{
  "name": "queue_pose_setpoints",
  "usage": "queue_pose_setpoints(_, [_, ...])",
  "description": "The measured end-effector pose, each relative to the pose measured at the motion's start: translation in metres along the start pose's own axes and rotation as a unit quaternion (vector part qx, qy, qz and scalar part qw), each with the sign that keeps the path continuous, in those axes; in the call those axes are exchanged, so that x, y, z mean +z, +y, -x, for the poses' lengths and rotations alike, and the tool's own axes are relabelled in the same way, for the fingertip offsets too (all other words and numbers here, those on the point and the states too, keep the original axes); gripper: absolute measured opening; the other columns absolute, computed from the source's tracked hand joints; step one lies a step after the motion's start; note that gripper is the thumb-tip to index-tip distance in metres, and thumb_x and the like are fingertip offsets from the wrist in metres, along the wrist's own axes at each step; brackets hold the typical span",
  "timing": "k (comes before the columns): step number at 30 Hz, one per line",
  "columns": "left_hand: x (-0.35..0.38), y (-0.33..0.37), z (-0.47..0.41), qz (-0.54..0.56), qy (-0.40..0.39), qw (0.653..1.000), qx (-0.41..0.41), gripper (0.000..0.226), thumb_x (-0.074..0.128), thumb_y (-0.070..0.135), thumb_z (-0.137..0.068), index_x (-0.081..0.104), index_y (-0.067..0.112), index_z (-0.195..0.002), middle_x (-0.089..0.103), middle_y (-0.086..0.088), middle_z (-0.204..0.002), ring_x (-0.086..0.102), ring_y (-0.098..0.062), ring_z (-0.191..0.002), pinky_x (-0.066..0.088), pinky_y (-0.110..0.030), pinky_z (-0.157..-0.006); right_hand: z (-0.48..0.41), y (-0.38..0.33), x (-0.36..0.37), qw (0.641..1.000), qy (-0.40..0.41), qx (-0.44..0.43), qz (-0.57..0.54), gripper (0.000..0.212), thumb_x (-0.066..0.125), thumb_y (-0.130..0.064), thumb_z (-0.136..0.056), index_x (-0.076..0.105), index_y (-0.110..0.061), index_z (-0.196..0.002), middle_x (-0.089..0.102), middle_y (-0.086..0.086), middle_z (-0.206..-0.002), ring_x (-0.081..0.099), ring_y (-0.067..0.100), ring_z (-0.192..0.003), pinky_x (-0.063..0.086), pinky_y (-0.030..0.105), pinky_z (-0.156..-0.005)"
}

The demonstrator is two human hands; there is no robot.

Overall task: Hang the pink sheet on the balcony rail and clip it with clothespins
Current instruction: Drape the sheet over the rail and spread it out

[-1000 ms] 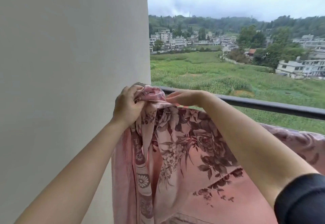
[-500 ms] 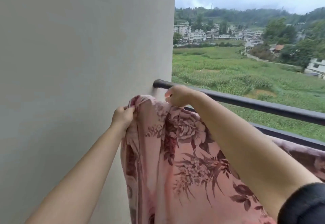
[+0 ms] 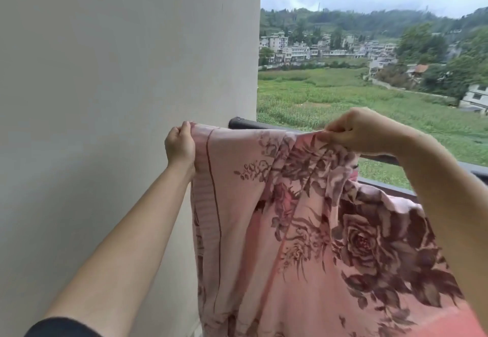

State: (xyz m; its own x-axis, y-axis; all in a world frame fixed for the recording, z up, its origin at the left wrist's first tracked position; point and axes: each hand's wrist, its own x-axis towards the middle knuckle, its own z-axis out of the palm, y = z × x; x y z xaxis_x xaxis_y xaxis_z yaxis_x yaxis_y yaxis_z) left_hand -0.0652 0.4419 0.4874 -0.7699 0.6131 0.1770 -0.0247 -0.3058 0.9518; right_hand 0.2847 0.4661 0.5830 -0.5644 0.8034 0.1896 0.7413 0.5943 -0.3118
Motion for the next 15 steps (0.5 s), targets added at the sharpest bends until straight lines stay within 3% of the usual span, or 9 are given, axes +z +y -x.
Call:
queue_pose_setpoints(2, [-0.004, 0.000, -0.001, -0.004, -0.025, 0.999, -0.043, 0.046, 0.069, 0.057, -0.067, 0.067, 0.015, -0.087, 0.069, -0.002, -0.092, 0.067, -0.021, -0.084, 0.054, -0.036, -0.076, 0.016, 0.024, -0.017, 0.996, 0.093, 0.013, 0.002, 0.026, 0.062, -0.041, -0.094, 0.075, -0.025, -0.078, 0.069, -0.006, -0.057, 0.065, 0.013, -0.053, 0.053, 0.025, -0.056])
queue_pose_setpoints(4, [-0.010, -0.006, 0.003, -0.027, -0.074, 0.994, -0.075, 0.060, 0.081, 0.059, -0.056, 0.070, 0.016, -0.096, 0.072, 0.000, -0.095, 0.069, -0.016, -0.081, 0.057, -0.032, -0.070, 0.027, 0.043, -0.022, 0.989, 0.104, 0.059, 0.088, 0.027, 0.060, -0.037, -0.096, 0.077, -0.019, -0.085, 0.071, -0.001, -0.068, 0.064, 0.017, -0.062, 0.054, 0.029, -0.061])
queue_pose_setpoints(6, [-0.019, -0.016, 0.005, -0.052, -0.126, 0.984, -0.113, 0.061, 0.088, 0.054, -0.050, 0.072, 0.015, -0.094, 0.075, -0.001, -0.095, 0.072, -0.016, -0.077, 0.056, -0.028, -0.064, 0.035, 0.057, -0.022, 0.972, 0.000, 0.154, 0.175, 0.030, 0.057, -0.038, -0.098, 0.077, -0.016, -0.094, 0.072, 0.004, -0.085, 0.065, 0.022, -0.074, 0.059, 0.036, -0.070])
queue_pose_setpoints(8, [-0.028, -0.025, 0.008, -0.068, -0.194, 0.966, -0.155, 0.065, 0.090, 0.052, -0.051, 0.074, 0.011, -0.099, 0.076, -0.008, -0.095, 0.073, -0.024, -0.082, 0.058, -0.034, -0.070, 0.044, 0.063, -0.018, 0.943, -0.122, 0.252, 0.181, 0.028, 0.059, -0.036, -0.097, 0.077, -0.015, -0.098, 0.070, 0.006, -0.090, 0.067, 0.023, -0.077, 0.060, 0.032, -0.058])
queue_pose_setpoints(9, [-0.030, -0.027, 0.010, -0.068, -0.226, 0.958, -0.165, 0.066, 0.088, 0.053, -0.055, 0.074, 0.011, -0.104, 0.075, -0.010, -0.098, 0.073, -0.028, -0.089, 0.059, -0.038, -0.077, 0.048, 0.063, -0.016, 0.934, -0.145, 0.265, 0.190, 0.023, 0.060, -0.032, -0.096, 0.077, -0.016, -0.098, 0.070, 0.006, -0.089, 0.067, 0.021, -0.075, 0.057, 0.028, -0.051])
queue_pose_setpoints(11, [-0.032, -0.028, 0.014, -0.056, -0.264, 0.951, -0.152, 0.057, 0.084, 0.052, -0.064, 0.074, 0.017, -0.107, 0.074, -0.008, -0.105, 0.070, -0.028, -0.100, 0.055, -0.039, -0.086, 0.048, 0.056, -0.014, 0.939, -0.124, 0.226, 0.230, 0.021, 0.057, -0.019, -0.092, 0.077, -0.018, -0.101, 0.072, 0.001, -0.088, 0.067, 0.016, -0.072, 0.056, 0.025, -0.050])
queue_pose_setpoints(13, [-0.031, -0.025, 0.018, -0.042, -0.288, 0.949, -0.124, 0.048, 0.079, 0.047, -0.071, 0.074, 0.019, -0.109, 0.073, -0.007, -0.111, 0.067, -0.028, -0.108, 0.052, -0.037, -0.090, 0.041, 0.046, -0.007, 0.969, -0.045, 0.148, 0.192, 0.034, 0.051, -0.009, -0.091, 0.071, -0.022, -0.115, 0.070, -0.004, -0.100, 0.066, 0.013, -0.075, 0.057, 0.024, -0.058])
queue_pose_setpoints(15, [-0.029, -0.021, 0.025, -0.036, -0.329, 0.937, -0.112, 0.044, 0.072, 0.042, -0.081, 0.071, 0.014, -0.115, 0.068, -0.015, -0.118, 0.065, -0.032, -0.109, 0.052, -0.038, -0.091, 0.033, 0.025, 0.008, 0.992, 0.054, 0.058, 0.096, 0.034, 0.047, -0.022, -0.099, 0.059, -0.024, -0.131, 0.064, 0.001, -0.123, 0.064, 0.015, -0.096, 0.052, 0.025, -0.078])
